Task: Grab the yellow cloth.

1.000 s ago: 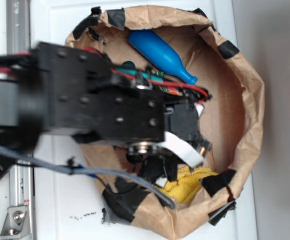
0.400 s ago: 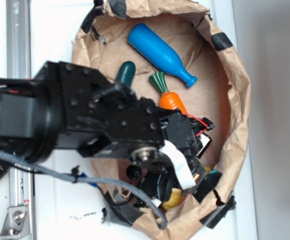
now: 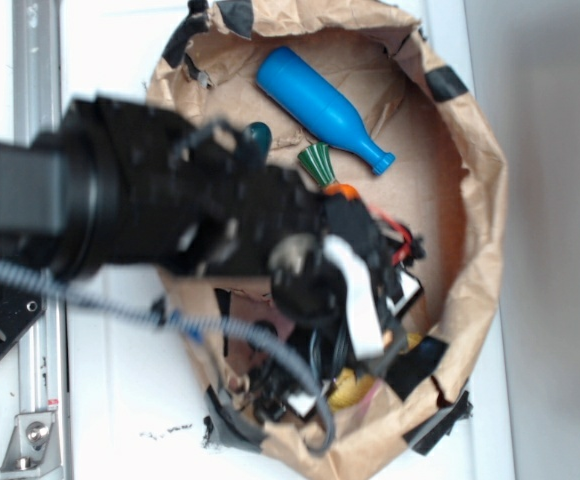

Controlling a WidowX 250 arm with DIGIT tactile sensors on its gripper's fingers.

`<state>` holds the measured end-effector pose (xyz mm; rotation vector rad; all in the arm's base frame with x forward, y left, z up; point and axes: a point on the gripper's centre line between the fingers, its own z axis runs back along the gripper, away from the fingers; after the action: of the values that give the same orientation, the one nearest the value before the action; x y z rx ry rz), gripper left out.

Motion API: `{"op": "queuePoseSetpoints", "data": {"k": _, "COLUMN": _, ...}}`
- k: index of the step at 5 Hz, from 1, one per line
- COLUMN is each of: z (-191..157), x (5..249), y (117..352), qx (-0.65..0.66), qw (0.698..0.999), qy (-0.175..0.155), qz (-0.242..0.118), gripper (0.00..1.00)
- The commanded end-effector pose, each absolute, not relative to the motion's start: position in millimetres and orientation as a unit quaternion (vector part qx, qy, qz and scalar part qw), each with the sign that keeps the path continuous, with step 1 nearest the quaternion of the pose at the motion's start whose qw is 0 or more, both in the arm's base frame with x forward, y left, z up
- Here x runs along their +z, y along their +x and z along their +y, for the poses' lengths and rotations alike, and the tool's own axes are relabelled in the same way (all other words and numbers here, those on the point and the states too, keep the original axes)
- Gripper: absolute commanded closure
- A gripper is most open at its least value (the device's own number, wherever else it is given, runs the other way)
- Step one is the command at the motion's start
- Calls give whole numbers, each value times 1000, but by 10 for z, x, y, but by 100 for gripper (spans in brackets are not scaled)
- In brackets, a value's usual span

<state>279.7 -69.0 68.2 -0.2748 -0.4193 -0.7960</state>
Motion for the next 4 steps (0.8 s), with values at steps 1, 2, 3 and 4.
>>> {"op": "queuePoseSetpoints", "data": {"k": 1, "z": -914, "x": 658, "y": 2932, "qx": -412, "qw": 887, "qy": -102, "qz": -180, "gripper": 0}}
{"op": "queuePoseSetpoints", "data": {"k": 2, "z": -984, "x": 484, "y": 2942, "qx": -412, "qw": 893, "qy": -93, "qz": -158, "gripper": 0}}
{"op": "queuePoseSetpoints", "data": {"k": 3, "z": -1007, "x": 373, "y": 2949, "qx": -382, "qw": 913, "qy": -68, "qz": -126, "gripper": 100}}
{"op": "queuePoseSetpoints", "data": {"k": 4, "z": -932, "x": 384, "y": 2968, "qx": -363, "qw": 921, "qy": -44, "qz": -131, "gripper": 100}}
